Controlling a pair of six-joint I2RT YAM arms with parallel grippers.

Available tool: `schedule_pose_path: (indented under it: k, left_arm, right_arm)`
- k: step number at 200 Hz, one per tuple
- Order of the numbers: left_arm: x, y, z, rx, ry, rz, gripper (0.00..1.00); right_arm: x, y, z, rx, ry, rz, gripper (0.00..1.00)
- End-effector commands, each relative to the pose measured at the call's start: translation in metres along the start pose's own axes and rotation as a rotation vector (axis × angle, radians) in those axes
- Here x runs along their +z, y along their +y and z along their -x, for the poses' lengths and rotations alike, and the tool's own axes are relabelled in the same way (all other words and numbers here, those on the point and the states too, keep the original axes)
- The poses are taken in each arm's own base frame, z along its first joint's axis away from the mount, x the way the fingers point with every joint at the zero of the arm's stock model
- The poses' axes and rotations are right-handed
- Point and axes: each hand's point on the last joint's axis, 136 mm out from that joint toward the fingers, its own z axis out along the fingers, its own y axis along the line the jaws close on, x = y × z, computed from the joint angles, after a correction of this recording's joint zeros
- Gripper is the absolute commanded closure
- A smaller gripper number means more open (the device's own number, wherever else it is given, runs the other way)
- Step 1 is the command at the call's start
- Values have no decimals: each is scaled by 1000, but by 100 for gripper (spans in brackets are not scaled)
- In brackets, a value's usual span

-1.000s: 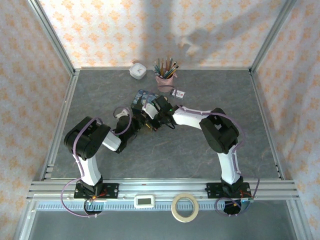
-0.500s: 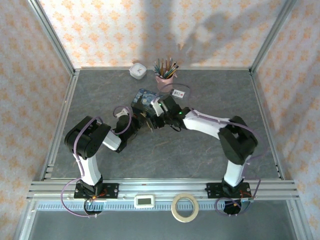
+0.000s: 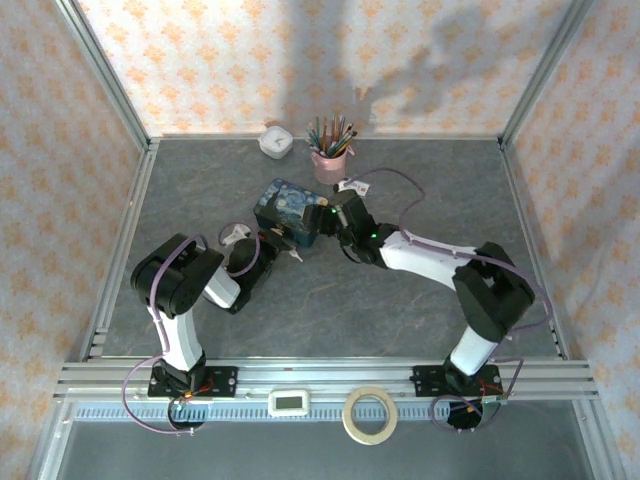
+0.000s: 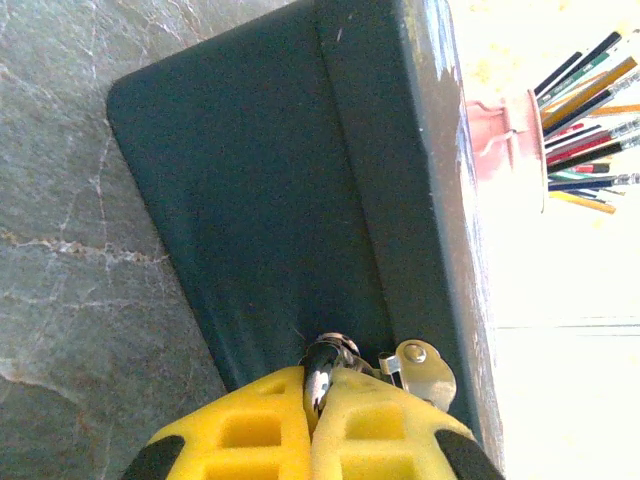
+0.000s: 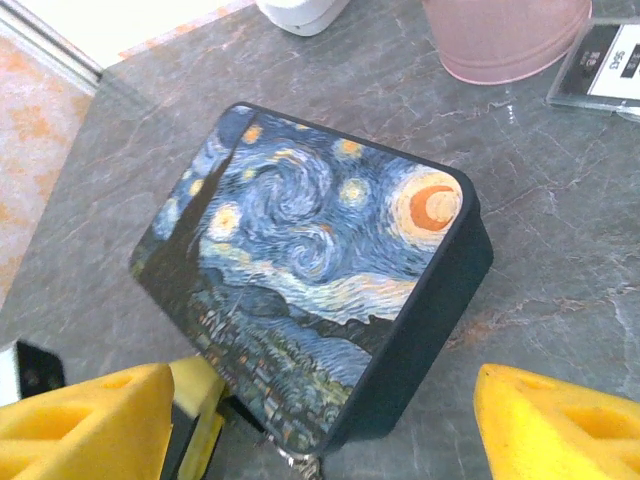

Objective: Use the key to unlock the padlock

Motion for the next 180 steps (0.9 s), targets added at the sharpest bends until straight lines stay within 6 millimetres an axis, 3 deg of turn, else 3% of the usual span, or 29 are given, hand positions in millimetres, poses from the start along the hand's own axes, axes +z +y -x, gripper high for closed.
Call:
schedule_pose_path:
  k: [1,52,78,136,180]
  left_arm:
    - [2,-10,6,-61,-49,-53,100]
    - [-4,-8,5,-44,-43,-51,100]
    - [-7,-7,5,-40,-47,-51,100]
    - [-14,1,28,-66,-141,-39,100]
    - [-18,-1,44,-87,-224,-43,100]
  right_arm:
    - [22,-3,8,68,-49,-36,22]
    - [54,-13,-3,147,-54,-61,21]
    - [66,-28,-17,170,-14,-136,23]
    - [51,-64,-45,228,-3,-210,43]
    - [39,-72,-44,246,-35,-229,47]
